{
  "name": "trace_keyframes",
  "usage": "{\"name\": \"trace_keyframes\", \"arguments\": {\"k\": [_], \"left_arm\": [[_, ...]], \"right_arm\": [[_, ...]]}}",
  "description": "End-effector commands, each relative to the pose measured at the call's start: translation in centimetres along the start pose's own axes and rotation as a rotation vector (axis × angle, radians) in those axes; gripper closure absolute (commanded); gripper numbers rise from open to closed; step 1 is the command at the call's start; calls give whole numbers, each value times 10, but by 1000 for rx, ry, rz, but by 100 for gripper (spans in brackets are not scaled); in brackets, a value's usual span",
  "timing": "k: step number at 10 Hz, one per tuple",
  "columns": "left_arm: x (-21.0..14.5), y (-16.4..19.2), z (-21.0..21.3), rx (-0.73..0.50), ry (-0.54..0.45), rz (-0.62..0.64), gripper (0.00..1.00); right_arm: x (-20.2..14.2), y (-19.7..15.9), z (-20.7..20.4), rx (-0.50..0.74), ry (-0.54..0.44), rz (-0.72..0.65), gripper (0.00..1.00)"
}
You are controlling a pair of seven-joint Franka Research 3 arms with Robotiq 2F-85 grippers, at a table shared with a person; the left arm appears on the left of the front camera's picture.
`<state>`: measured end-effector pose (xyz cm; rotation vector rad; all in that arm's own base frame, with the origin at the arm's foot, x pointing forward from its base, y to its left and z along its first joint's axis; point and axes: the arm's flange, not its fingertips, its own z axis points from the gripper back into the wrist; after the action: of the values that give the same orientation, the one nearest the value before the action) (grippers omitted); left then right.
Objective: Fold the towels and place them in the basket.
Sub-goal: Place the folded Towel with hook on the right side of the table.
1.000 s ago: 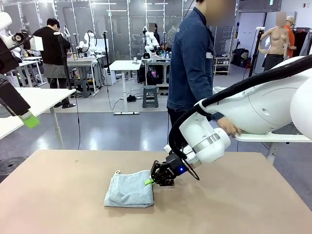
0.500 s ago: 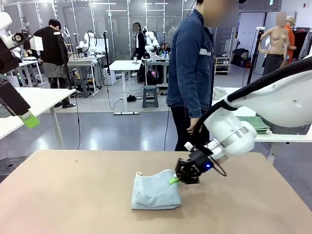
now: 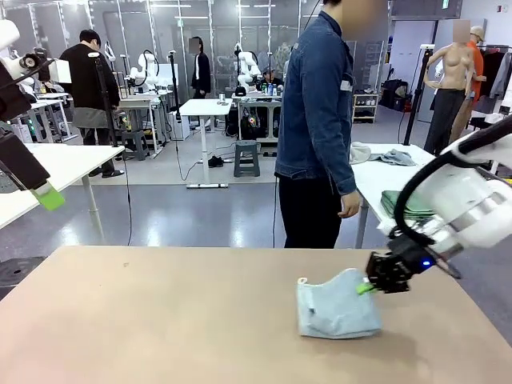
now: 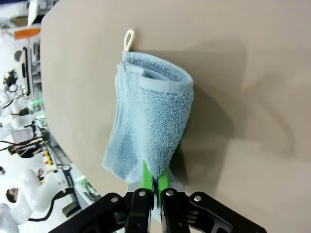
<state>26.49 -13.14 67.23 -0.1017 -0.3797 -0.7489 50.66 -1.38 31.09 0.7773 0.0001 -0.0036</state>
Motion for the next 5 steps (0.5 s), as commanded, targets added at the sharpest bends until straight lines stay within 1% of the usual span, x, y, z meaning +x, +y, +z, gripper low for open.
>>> {"name": "trace_keyframes", "arguments": {"k": [1, 2, 5], "left_arm": [[-1, 0, 1, -5, 6, -18, 0], [-1, 0, 1, -5, 6, -18, 0], [-1, 0, 1, -5, 6, -18, 0]], "right_arm": [[-10, -17, 20, -81, 3, -10, 95], [-9, -29, 30, -114, -7, -27, 95], [-8, -64, 66, -194, -73, -141, 95]]}}
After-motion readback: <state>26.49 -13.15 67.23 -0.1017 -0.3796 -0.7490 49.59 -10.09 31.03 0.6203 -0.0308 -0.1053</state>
